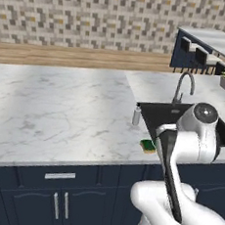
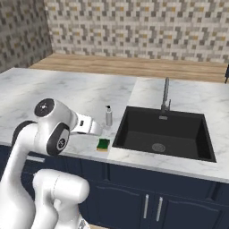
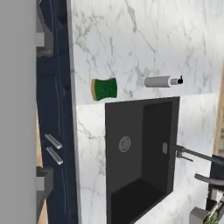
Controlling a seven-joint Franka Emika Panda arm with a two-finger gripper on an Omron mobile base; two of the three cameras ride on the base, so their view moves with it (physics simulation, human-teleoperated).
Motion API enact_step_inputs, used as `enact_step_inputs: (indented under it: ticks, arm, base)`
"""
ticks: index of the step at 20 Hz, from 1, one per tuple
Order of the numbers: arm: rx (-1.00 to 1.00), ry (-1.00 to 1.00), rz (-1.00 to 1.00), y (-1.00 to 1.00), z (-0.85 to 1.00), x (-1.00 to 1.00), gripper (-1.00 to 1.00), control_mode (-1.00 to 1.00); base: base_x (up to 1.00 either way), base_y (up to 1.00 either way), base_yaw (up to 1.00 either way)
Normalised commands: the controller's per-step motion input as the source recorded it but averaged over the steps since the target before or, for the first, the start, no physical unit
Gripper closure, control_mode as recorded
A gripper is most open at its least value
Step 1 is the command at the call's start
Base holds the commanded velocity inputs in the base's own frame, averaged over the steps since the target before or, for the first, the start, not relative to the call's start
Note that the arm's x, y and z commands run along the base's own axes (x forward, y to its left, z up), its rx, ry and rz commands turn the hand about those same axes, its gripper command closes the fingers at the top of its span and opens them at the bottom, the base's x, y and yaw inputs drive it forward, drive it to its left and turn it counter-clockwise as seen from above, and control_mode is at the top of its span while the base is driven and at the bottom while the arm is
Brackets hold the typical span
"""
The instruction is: Restock the sink supplies by placing the sponge and soap dispenser on the counter and next to the sink. Make sure the soap dispenser is upright.
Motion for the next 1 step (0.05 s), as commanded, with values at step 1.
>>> enact_step_inputs:
  ticks: [1]
  arm:
    - [0.00,0.00,0.00,0.00,0.00,0.00,-1.00,-1.00]
  base:
    - [0.00,0.00,0.00]
